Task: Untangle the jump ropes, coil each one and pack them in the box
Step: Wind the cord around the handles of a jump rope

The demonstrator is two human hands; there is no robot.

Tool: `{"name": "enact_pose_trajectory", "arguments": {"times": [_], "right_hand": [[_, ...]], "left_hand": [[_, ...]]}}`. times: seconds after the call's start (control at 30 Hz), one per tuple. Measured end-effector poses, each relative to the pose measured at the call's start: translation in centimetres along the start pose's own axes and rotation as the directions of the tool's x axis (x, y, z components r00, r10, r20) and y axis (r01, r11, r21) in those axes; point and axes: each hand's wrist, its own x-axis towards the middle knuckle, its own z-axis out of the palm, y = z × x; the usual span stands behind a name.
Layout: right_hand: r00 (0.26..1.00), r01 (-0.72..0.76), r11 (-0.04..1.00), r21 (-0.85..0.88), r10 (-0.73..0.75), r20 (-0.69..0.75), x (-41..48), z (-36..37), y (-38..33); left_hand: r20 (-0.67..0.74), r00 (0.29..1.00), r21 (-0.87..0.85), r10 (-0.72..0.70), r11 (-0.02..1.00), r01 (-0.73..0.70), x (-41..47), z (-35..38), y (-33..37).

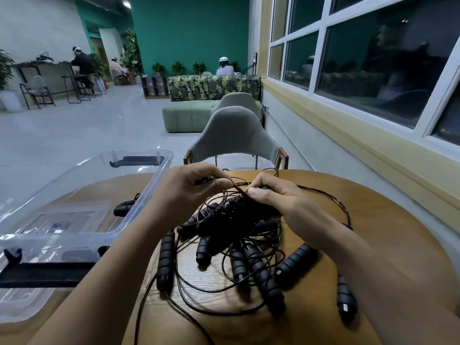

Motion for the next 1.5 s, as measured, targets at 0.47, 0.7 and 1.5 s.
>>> {"name": "enact_pose_trajectory", "arguments": {"times": [0.47, 0.7, 1.5], "right_hand": [[0.995, 0.102, 0.813, 0.574, -0.082, -0.062, 0.4, -0.5, -1.0], [0.955, 0.229, 0.811, 0.539, -0.08, -0.286, 1.3, -0.5, 0.1], [0.715, 0.362, 0.567, -0.74, -0.678, -0.169, 1.6, 5.4, 5.2]], "left_hand": [[0.117, 0.934, -0.45, -0.337, 0.821, 0.352, 0.0, 4.5, -3.7], [0.09, 0.95, -0.48, -0.3, 0.822, 0.305, 0.1, 7.4, 0.9], [0.183, 0.84, -0.825, -0.511, 0.385, 0.414, 0.0, 4.3, 1.2]]}}
